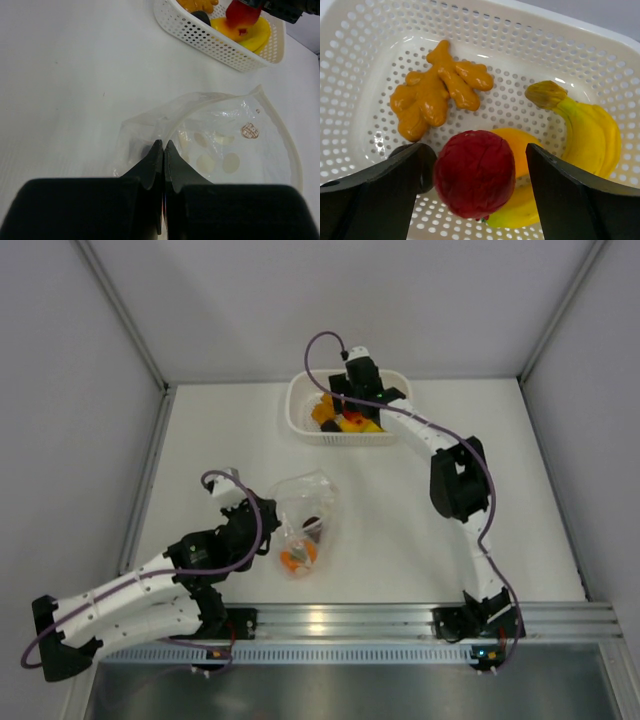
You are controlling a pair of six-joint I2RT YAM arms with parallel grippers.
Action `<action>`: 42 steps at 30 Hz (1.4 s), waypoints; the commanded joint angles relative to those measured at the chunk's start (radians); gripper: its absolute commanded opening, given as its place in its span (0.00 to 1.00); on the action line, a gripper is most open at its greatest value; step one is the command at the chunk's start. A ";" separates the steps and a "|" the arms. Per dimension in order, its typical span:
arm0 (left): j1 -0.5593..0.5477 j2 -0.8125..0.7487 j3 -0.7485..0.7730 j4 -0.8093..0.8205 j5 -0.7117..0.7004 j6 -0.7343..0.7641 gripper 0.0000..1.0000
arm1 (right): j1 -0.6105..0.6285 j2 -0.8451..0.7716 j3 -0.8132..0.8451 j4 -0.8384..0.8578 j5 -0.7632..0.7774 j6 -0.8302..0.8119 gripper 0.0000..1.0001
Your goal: Open the zip-top bag and remove the fake food
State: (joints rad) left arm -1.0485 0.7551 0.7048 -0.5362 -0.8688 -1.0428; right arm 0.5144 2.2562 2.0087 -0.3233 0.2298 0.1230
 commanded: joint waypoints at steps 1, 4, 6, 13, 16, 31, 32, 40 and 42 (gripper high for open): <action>0.004 -0.014 0.004 -0.004 0.021 0.023 0.00 | -0.005 0.016 0.082 0.026 -0.001 -0.060 0.85; 0.004 -0.014 0.007 -0.005 0.024 0.024 0.00 | -0.005 -0.001 0.090 0.024 -0.015 -0.066 0.99; 0.004 -0.014 0.012 -0.005 0.025 0.026 0.00 | -0.005 -0.039 0.081 0.026 -0.029 -0.074 0.99; 0.004 0.018 0.035 -0.004 0.042 0.020 0.00 | -0.013 -0.279 -0.118 0.087 -0.192 -0.028 0.99; 0.004 0.036 0.051 -0.004 0.045 0.013 0.00 | -0.030 -0.369 -0.149 0.049 -0.315 0.024 0.97; 0.004 0.121 0.145 -0.004 0.013 -0.091 0.00 | 0.177 -0.906 -0.674 -0.053 -0.454 0.277 0.65; 0.002 0.119 0.139 -0.004 0.008 -0.105 0.00 | 0.237 -0.922 -0.685 -0.056 -0.431 0.294 0.64; 0.002 0.121 0.130 -0.002 -0.013 -0.190 0.00 | 0.513 -0.882 -0.716 -0.059 -0.112 0.401 0.55; -0.001 0.116 0.122 -0.002 -0.012 -0.210 0.00 | 0.555 -0.834 -0.709 -0.077 -0.010 0.437 0.52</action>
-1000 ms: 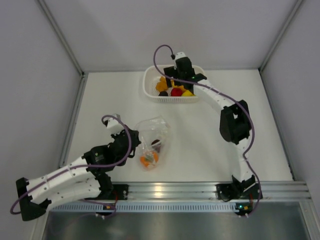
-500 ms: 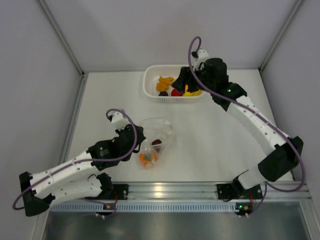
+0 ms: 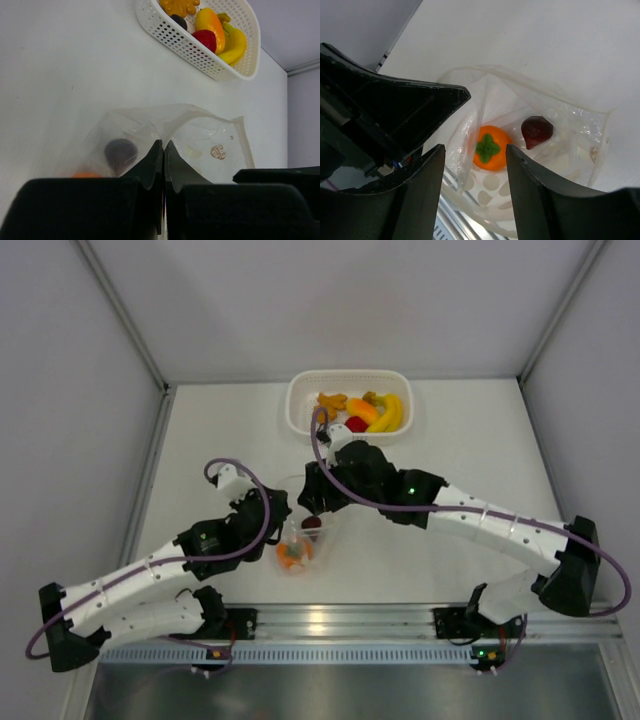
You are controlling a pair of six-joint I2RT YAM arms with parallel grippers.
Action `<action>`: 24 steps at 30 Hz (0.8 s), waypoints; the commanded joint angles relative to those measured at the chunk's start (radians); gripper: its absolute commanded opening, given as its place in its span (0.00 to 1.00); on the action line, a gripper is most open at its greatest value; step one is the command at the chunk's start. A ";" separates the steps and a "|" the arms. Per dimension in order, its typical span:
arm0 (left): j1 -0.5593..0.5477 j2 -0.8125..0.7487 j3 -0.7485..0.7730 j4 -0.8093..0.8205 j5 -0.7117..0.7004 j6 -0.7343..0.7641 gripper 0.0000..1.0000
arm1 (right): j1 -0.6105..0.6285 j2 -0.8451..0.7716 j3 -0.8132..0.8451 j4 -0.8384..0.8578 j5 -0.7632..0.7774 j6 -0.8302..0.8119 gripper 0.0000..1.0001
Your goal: Open the zip-top bag and remove the fake food
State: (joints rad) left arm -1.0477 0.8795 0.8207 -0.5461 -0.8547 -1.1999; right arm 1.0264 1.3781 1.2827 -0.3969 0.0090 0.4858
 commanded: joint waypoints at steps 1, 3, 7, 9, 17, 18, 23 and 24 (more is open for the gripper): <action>-0.003 -0.011 0.005 0.006 -0.027 -0.061 0.00 | 0.058 0.071 0.017 -0.005 0.239 0.086 0.52; -0.008 -0.017 -0.008 0.006 -0.029 -0.078 0.00 | 0.063 0.099 0.014 -0.005 0.308 0.134 0.52; -0.011 -0.025 -0.026 0.008 -0.030 -0.086 0.00 | 0.080 0.165 0.004 0.023 0.393 0.195 0.52; -0.014 -0.028 -0.043 0.006 -0.027 -0.095 0.00 | 0.083 0.188 0.015 0.035 0.416 0.220 0.52; -0.017 -0.040 -0.083 0.006 -0.001 -0.105 0.00 | 0.135 0.300 0.024 0.076 0.528 0.270 0.51; -0.017 -0.042 -0.090 0.006 0.003 -0.109 0.00 | 0.135 0.314 0.020 0.081 0.523 0.273 0.52; -0.017 -0.066 -0.123 0.005 0.017 -0.099 0.00 | 0.136 0.392 0.000 0.124 0.494 0.280 0.52; -0.017 -0.071 -0.126 0.005 0.020 -0.092 0.00 | 0.135 0.403 0.004 0.121 0.491 0.280 0.53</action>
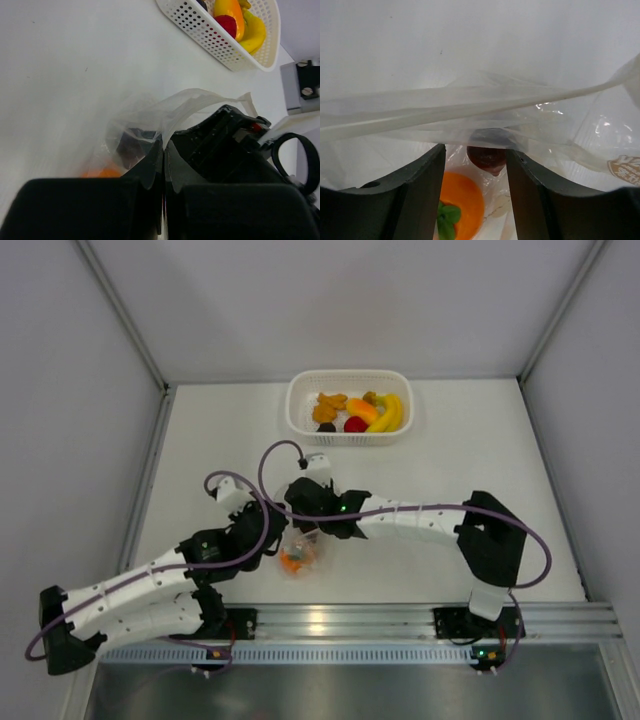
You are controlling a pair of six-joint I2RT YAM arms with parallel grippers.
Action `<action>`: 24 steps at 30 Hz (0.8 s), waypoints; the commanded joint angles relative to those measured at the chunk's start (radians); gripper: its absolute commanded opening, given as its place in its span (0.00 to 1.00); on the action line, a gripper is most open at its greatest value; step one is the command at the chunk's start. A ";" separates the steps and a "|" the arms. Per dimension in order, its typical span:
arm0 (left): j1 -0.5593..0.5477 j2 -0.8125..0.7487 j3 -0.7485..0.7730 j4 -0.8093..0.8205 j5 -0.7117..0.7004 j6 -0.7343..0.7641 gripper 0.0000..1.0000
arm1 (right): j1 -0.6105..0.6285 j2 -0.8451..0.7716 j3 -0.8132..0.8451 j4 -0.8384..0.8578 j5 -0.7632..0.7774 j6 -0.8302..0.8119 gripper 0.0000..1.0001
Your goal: Open the zip-top bag and remove the fake food
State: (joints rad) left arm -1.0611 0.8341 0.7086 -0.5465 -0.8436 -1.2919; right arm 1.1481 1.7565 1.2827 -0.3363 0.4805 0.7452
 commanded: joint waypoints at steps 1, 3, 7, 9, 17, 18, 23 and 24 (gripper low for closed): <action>-0.004 -0.027 -0.017 0.006 0.009 0.005 0.00 | 0.013 0.041 0.004 0.060 0.018 0.022 0.53; -0.004 -0.041 -0.027 0.005 0.008 0.019 0.00 | 0.015 0.063 0.003 0.062 0.015 0.022 0.54; -0.004 -0.062 -0.041 0.005 0.005 0.039 0.00 | 0.012 0.104 -0.005 0.066 0.003 0.020 0.57; -0.004 -0.079 -0.052 0.003 0.003 0.051 0.00 | 0.012 0.132 -0.011 0.062 -0.003 0.020 0.59; -0.004 -0.086 -0.051 0.003 0.006 0.086 0.00 | 0.009 0.179 -0.023 0.051 -0.016 0.019 0.65; -0.004 -0.081 -0.049 0.003 0.006 0.088 0.00 | 0.009 0.190 -0.022 0.049 -0.014 0.016 0.66; -0.004 -0.075 -0.051 0.003 0.003 0.088 0.00 | 0.004 0.201 -0.029 0.055 -0.022 0.016 0.64; -0.004 -0.076 -0.049 0.003 0.003 0.089 0.00 | 0.005 0.184 -0.036 0.062 -0.020 0.014 0.63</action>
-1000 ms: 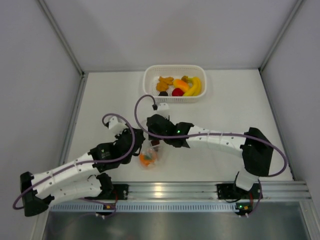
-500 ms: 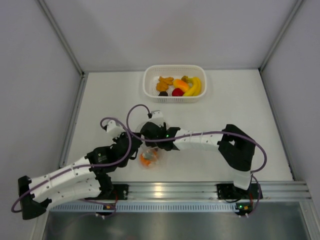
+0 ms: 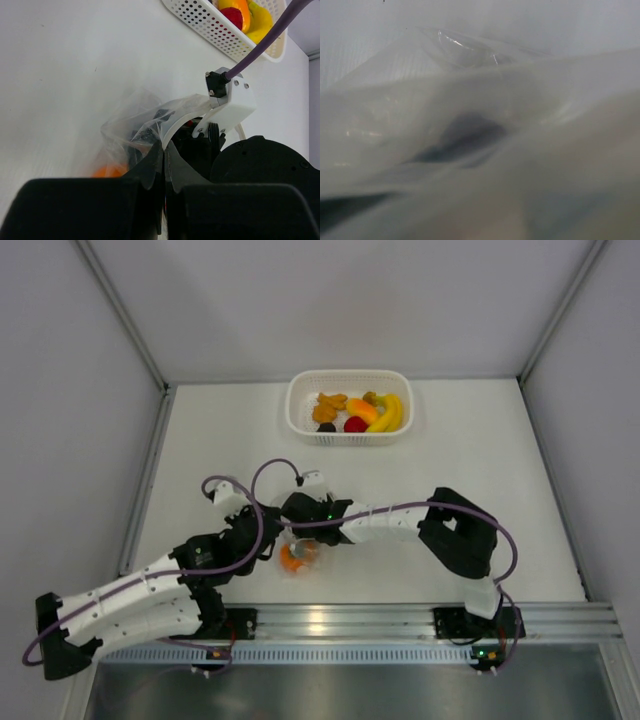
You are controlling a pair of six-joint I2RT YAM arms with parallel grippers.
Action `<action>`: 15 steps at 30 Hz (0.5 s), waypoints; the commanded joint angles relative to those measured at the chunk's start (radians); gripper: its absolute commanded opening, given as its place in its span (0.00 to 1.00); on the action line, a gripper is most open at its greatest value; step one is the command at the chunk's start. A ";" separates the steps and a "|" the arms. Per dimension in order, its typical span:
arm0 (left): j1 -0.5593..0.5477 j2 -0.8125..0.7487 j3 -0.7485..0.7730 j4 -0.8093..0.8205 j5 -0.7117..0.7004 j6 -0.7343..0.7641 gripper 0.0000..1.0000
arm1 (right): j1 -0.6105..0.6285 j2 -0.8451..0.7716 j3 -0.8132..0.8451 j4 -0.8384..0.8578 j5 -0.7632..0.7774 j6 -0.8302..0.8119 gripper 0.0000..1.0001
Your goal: Open the zip-top bag and remove the fake food
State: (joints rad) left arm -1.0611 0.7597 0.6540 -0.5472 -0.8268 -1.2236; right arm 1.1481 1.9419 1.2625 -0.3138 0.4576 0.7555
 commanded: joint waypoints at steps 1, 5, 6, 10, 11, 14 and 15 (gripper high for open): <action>-0.004 0.000 0.007 0.003 -0.015 0.022 0.00 | 0.004 -0.015 -0.023 0.047 0.003 -0.001 0.62; -0.004 0.004 0.012 0.006 -0.020 0.027 0.00 | 0.004 -0.087 -0.070 0.105 0.018 -0.038 0.53; -0.004 0.006 0.010 0.006 -0.020 0.027 0.00 | 0.004 -0.110 -0.074 0.105 0.019 -0.044 0.51; -0.002 0.006 0.010 0.006 -0.024 0.026 0.00 | 0.010 -0.175 -0.097 0.114 0.024 -0.080 0.47; -0.003 0.006 0.012 0.006 -0.026 0.026 0.00 | 0.012 -0.188 -0.104 0.119 0.027 -0.087 0.47; -0.002 0.007 0.018 0.006 -0.029 0.029 0.00 | 0.022 -0.253 -0.123 0.113 0.027 -0.104 0.47; -0.002 0.009 0.021 0.006 -0.029 0.030 0.00 | 0.027 -0.285 -0.127 0.113 0.024 -0.110 0.47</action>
State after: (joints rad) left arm -1.0611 0.7639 0.6540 -0.5465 -0.8299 -1.2072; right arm 1.1503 1.7592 1.1427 -0.2413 0.4595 0.6804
